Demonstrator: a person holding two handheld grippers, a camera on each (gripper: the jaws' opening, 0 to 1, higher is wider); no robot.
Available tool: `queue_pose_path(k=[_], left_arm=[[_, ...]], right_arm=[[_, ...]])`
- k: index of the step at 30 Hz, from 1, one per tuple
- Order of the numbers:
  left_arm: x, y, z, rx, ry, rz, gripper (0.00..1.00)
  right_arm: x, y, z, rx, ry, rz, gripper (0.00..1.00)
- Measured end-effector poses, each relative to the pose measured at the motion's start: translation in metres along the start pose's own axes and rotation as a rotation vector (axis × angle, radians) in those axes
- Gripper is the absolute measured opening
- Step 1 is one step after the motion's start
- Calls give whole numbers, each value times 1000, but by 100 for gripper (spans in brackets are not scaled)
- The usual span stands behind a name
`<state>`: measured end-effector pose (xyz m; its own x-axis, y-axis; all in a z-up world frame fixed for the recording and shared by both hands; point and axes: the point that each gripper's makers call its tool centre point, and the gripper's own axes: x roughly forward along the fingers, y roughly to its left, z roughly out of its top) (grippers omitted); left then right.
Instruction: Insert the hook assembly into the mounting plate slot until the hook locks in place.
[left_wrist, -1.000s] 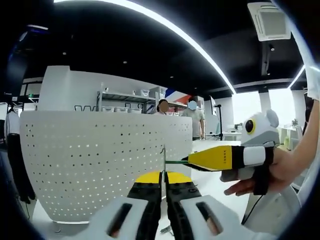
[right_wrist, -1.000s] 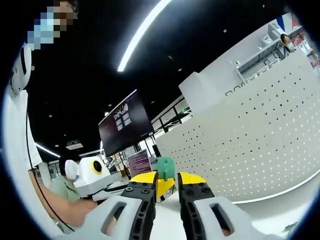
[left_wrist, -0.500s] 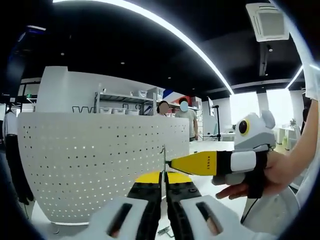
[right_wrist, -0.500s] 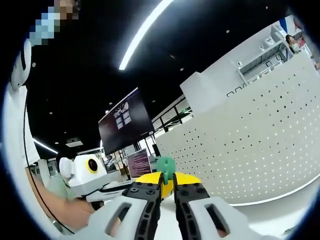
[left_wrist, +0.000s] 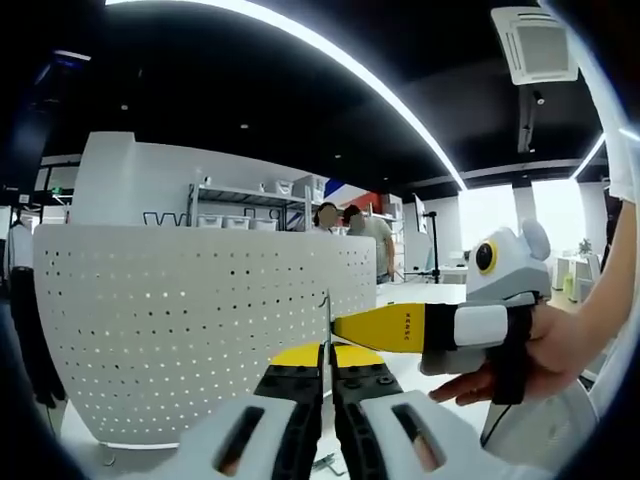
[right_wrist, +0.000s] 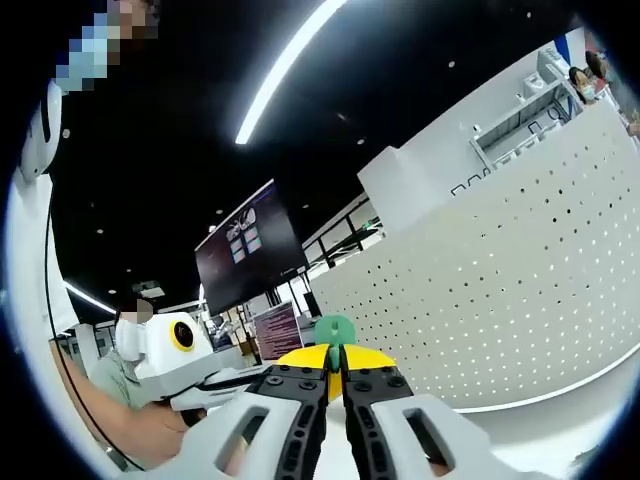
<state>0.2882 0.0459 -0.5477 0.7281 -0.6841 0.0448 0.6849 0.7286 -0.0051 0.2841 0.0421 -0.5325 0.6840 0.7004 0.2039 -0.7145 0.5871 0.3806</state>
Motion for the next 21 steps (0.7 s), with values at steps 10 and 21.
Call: queue_pose_path(k=[10, 21], left_arm=[[1, -1, -1, -12, 0, 0, 1], [1, 0, -2, -23, -3, 4, 1]], right_arm=[[0, -2, 2, 18, -10, -13, 2], [0, -1, 1, 29, -11, -29, 1]])
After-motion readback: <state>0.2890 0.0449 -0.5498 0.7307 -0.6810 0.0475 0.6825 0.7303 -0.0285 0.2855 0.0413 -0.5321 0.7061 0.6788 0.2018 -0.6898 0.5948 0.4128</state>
